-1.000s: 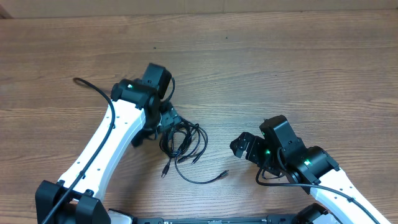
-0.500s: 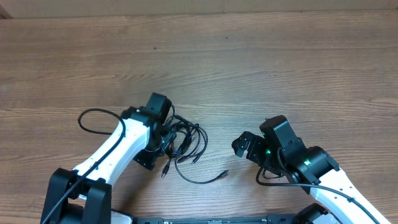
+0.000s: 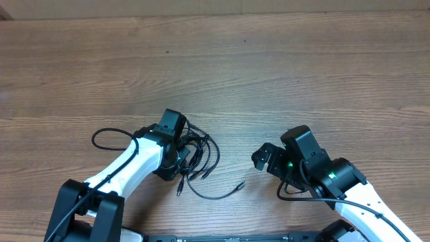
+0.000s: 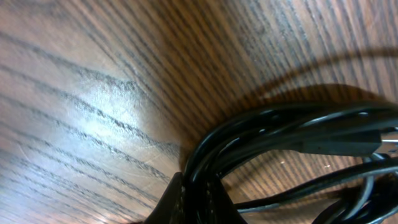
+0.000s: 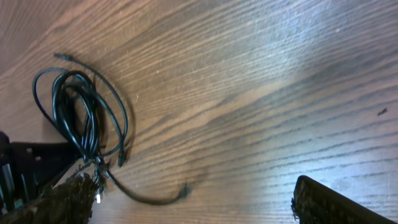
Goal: Untangle cables
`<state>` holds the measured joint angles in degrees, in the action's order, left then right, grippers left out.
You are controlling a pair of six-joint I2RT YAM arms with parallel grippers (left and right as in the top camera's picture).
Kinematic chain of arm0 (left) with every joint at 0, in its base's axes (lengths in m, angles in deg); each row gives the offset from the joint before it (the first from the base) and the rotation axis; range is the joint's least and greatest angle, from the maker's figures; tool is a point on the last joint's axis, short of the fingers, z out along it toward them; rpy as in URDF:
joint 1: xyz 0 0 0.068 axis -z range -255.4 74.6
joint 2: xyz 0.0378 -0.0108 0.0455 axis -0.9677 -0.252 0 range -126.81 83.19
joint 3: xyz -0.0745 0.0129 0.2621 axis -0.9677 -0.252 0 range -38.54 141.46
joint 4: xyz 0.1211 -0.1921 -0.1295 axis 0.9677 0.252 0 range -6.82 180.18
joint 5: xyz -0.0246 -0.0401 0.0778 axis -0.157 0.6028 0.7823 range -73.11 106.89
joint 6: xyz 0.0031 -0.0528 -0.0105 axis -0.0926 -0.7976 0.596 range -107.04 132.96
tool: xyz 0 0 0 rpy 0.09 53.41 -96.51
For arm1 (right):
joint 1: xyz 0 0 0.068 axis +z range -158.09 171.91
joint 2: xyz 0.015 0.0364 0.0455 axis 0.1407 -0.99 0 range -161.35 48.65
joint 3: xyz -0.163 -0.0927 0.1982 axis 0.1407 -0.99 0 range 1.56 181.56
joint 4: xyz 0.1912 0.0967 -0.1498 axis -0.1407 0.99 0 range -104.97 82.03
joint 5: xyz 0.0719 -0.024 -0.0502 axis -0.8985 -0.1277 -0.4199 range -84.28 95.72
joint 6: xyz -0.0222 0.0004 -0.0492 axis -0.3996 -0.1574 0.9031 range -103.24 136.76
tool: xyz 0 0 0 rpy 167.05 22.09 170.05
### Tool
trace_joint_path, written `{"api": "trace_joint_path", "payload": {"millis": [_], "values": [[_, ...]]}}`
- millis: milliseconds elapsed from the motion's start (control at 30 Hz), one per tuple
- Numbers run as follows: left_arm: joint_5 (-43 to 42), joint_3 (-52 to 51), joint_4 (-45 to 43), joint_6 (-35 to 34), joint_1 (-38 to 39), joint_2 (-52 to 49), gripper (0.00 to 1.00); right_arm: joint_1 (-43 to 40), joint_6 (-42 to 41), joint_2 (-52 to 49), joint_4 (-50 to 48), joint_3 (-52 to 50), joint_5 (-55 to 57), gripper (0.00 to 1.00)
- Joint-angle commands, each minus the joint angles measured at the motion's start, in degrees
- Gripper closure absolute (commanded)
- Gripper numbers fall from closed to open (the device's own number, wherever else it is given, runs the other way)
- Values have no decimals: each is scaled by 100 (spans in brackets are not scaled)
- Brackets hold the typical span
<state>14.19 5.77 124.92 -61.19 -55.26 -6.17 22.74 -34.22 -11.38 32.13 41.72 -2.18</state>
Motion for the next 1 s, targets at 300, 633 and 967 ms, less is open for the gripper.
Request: {"api": "trace_joint_path", "payload": {"millis": [300,633,967], "values": [[-879,1241,859,1115,42,291,96,306,-247,7,-365,168,-2452,30],[-1843,1318,839,1073,57,363,96,973,-2122,-435,-1209,103,-1700,41],[-2131,1318,844,1073,57,363,96,1154,-3058,-2107,-2892,105,-1650,64]]}}
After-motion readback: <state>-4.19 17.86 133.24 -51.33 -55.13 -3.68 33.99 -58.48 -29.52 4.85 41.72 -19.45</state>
